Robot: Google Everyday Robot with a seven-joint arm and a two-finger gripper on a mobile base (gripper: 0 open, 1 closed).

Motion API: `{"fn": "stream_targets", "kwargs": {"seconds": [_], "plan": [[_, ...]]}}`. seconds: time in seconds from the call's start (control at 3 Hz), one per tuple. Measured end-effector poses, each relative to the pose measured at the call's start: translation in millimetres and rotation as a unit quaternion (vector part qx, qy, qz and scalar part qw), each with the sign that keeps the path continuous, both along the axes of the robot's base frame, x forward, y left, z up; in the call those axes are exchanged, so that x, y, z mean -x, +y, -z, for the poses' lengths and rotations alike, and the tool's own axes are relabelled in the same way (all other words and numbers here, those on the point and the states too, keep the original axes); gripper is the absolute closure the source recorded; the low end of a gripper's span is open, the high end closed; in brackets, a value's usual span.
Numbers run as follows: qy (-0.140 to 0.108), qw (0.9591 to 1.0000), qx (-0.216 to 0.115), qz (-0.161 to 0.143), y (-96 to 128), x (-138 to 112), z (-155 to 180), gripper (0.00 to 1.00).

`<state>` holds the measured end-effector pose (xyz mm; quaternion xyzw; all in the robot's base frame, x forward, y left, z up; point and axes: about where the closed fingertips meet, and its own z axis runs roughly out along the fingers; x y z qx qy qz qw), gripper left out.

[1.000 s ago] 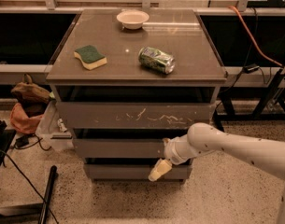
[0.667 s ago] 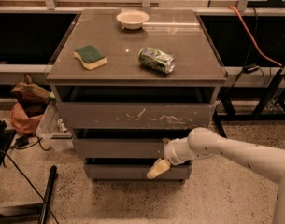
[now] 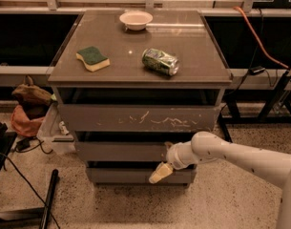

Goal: Open middle drawer

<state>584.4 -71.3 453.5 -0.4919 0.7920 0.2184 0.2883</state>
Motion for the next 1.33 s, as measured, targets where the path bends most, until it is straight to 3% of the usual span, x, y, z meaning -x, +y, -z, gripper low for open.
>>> {"fn": "stream_targets", "kwargs": {"seconds": [0.67, 1.0, 1.33], "plan": [[-0.011, 0.9999, -0.002, -0.008, 13.7, -1.2, 4.0, 0.00], [-0.042, 0.9991, -0.007, 0.000, 25.6, -15.8, 6.2, 0.00], [-0.109, 0.9938, -0.016, 0.015, 32.5, -25.8, -16.1, 0.00]]}}
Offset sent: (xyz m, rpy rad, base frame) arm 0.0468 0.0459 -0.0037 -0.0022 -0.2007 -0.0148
